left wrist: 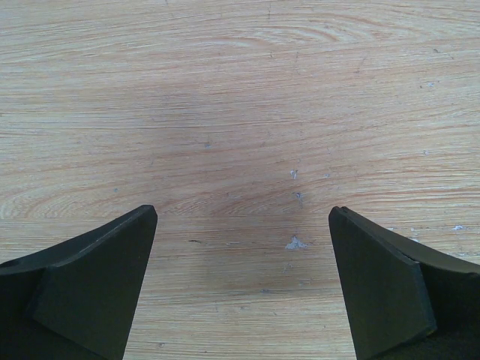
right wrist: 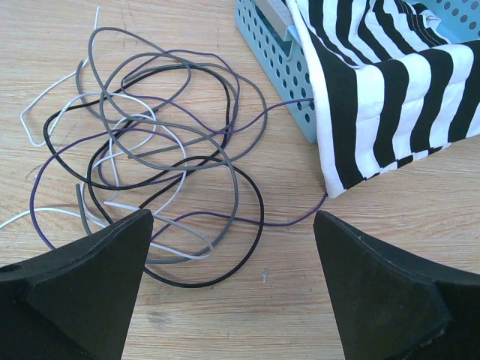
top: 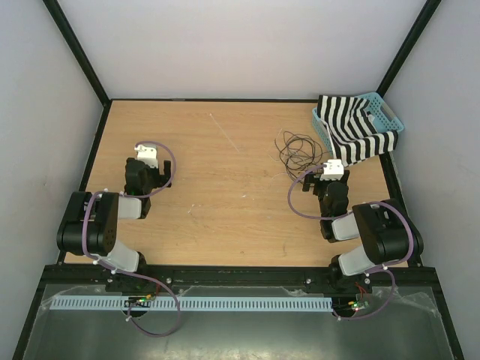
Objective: Zip-tie the wires
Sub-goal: Untie the cable at the center of the board.
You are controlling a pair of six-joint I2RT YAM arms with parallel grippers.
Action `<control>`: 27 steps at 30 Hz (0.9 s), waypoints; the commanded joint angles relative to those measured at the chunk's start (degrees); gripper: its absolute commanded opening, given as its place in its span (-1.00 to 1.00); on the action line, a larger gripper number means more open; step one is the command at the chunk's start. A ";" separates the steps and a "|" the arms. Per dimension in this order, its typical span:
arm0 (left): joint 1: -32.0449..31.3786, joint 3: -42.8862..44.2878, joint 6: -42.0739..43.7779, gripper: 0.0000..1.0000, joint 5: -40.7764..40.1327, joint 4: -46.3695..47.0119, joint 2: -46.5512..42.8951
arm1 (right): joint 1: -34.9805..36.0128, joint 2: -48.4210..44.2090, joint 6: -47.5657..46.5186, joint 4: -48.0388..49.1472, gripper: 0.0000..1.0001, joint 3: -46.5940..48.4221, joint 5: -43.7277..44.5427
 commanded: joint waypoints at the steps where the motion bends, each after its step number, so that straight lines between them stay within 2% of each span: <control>1: 0.12 0.74 0.08 0.98 0.06 0.96 -0.18 | 0.19 0.04 0.36 1.52 0.98 0.64 -0.11; 14: 0.21 0.81 -0.05 0.98 0.14 0.99 -0.12 | 0.18 0.13 0.36 1.33 0.99 0.80 0.01; 19: 0.92 0.70 -0.57 0.98 1.80 0.96 -0.70 | 0.18 -0.17 -3.13 -4.96 0.99 4.47 -7.92; 21: 1.08 1.89 -1.04 0.98 0.42 -3.15 -3.61 | 0.18 -3.97 -1.86 -18.69 0.99 10.09 -6.21; 23: 0.86 4.76 -1.82 0.98 -2.68 -12.60 -9.12 | 0.19 -7.37 1.01 -34.99 0.99 17.68 -5.66; 25: 0.51 8.62 -7.06 0.98 -5.45 -20.63 -14.29 | 0.24 -9.90 3.78 -45.50 0.99 23.32 -6.78; 27: 0.62 11.32 -13.79 0.98 -0.60 -25.35 -18.43 | 0.21 -11.70 8.91 -53.56 0.99 27.48 -7.31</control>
